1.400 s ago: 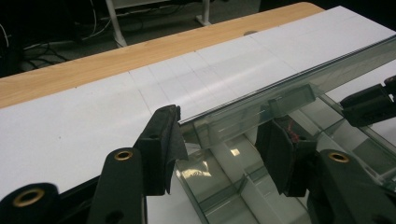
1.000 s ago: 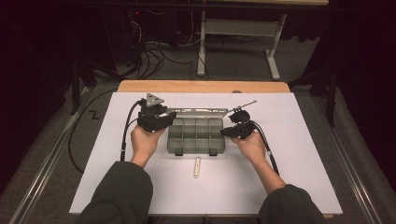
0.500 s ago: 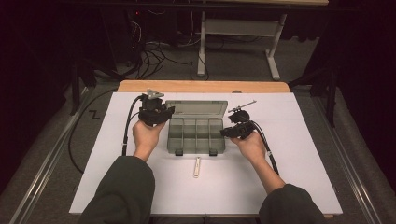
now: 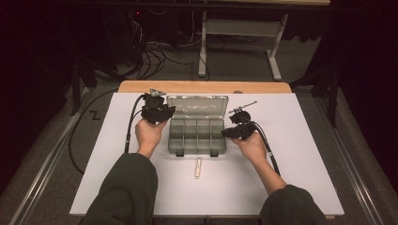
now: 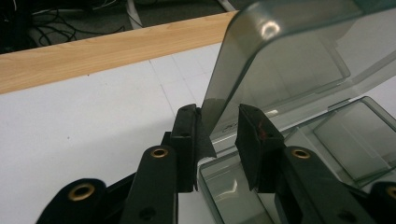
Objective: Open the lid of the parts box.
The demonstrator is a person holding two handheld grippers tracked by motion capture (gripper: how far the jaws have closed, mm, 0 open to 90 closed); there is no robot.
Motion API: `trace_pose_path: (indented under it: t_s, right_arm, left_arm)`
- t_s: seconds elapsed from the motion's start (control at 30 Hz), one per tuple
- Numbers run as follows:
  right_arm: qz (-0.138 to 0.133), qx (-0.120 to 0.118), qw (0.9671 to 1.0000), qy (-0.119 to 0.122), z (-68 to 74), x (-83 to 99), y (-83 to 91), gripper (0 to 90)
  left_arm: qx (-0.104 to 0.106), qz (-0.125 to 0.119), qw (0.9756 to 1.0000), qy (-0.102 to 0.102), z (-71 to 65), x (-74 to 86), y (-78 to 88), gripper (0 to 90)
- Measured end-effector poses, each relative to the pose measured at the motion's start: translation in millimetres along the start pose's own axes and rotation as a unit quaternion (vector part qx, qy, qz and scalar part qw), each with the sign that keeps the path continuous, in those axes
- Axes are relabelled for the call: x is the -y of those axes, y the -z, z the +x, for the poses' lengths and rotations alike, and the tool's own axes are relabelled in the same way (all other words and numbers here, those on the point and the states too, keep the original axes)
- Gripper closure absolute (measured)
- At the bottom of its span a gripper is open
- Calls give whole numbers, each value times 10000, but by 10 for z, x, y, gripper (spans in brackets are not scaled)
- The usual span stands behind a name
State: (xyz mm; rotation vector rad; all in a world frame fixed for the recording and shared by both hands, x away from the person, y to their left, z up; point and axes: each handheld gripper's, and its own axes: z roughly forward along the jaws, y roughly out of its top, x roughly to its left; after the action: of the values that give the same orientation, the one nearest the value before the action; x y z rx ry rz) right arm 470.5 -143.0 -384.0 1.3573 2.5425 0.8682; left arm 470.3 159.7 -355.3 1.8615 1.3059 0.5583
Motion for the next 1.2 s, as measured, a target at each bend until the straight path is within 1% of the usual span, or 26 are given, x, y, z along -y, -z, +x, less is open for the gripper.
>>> trace_pose_path:
  t_s: [0.13,0.3,0.53,0.8,0.87,1.07,1.2]
  right_arm:
    - [8,1,10000,-5,1,-1,0,756]
    - [15,16,10000,-10,7,-2,0,756]
    - [11,53,10000,34,16,-2,-2,754]
    - [12,59,10000,36,19,-1,-1,754]
    - [12,61,10000,36,20,-1,-1,754]
    - [5,80,10000,40,25,2,-2,754]
    - [3,78,10000,44,24,1,-2,755]
  left_arm:
    - [-17,52,10000,60,17,-5,-51,695]
    - [-71,200,9997,89,32,16,-134,711]
    - [-90,251,9995,172,53,37,-211,718]
    - [-144,358,9991,180,56,66,-284,722]
    - [-147,453,9987,182,63,84,-317,726]
    - [-165,589,9979,199,68,111,-381,730]
    - [-166,605,9978,213,71,119,-396,731]
